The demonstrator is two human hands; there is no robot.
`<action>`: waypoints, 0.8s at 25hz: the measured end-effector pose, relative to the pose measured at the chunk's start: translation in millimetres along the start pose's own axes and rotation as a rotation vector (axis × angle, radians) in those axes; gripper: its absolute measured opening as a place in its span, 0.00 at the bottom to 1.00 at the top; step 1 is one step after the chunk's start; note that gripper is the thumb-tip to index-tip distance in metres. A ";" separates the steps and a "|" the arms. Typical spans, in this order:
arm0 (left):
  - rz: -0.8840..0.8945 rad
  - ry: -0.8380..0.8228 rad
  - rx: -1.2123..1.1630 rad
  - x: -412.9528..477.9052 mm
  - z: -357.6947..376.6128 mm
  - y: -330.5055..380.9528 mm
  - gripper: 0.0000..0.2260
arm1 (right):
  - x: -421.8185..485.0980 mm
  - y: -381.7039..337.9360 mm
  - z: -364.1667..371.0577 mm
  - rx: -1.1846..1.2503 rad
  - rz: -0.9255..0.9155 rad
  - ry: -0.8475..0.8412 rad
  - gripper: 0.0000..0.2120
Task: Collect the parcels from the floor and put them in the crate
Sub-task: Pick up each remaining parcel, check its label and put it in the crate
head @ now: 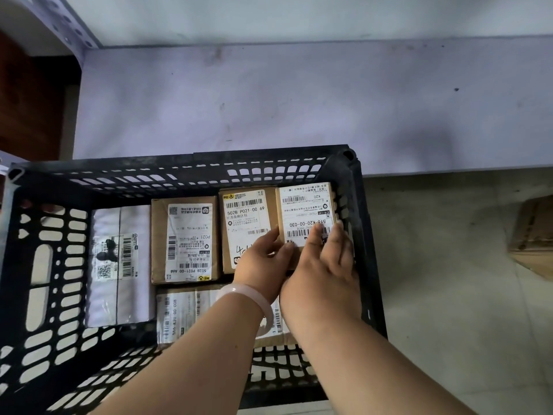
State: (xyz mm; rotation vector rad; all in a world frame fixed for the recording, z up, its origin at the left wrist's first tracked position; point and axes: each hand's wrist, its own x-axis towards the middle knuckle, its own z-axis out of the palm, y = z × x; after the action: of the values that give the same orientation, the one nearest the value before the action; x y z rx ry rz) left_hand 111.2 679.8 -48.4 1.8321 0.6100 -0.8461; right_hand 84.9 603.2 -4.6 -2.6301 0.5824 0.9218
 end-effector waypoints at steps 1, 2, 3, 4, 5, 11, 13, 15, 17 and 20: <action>0.009 0.017 0.062 0.1 -0.5 1.9 0.18 | 0.9 0.7 -1.2 -0.068 -0.050 0.017 0.33; 0.023 0.052 0.105 3.4 -0.1 0.8 0.16 | 2.0 1.5 -2.9 -0.121 -0.099 0.015 0.33; 0.038 0.086 0.134 4.7 -0.3 1.0 0.15 | 3.3 1.9 -4.9 -0.152 -0.134 -0.004 0.33; 0.057 0.111 0.154 5.2 -1.1 1.6 0.14 | 4.5 2.1 -6.9 -0.168 -0.157 -0.027 0.33; 0.066 0.125 0.165 4.5 -2.4 3.1 0.16 | 5.3 2.1 -9.0 -0.175 -0.171 -0.044 0.32; 0.106 0.185 0.245 -2.7 -4.9 6.7 0.22 | 3.7 4.7 -12.9 -0.090 -0.182 -0.038 0.34; 0.115 0.215 0.237 -2.0 -4.8 3.8 0.21 | 4.1 6.6 -12.2 -0.071 -0.194 -0.069 0.35; 0.098 0.220 0.228 0.3 -4.4 0.9 0.21 | 3.6 8.2 -7.7 -0.065 -0.212 -0.106 0.36; 0.063 0.188 0.246 3.8 -1.1 0.7 0.21 | 3.1 11.0 -2.2 -0.053 -0.222 -0.117 0.37; 0.050 0.153 0.311 12.9 4.7 0.5 0.14 | 3.5 15.2 -0.2 0.033 -0.219 -0.129 0.38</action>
State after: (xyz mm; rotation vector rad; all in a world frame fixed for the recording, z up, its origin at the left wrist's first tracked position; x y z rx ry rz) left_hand 118.4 675.6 -59.4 2.2001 0.5485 -0.8071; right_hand 80.5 588.9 -8.8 -2.5193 0.2696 0.9938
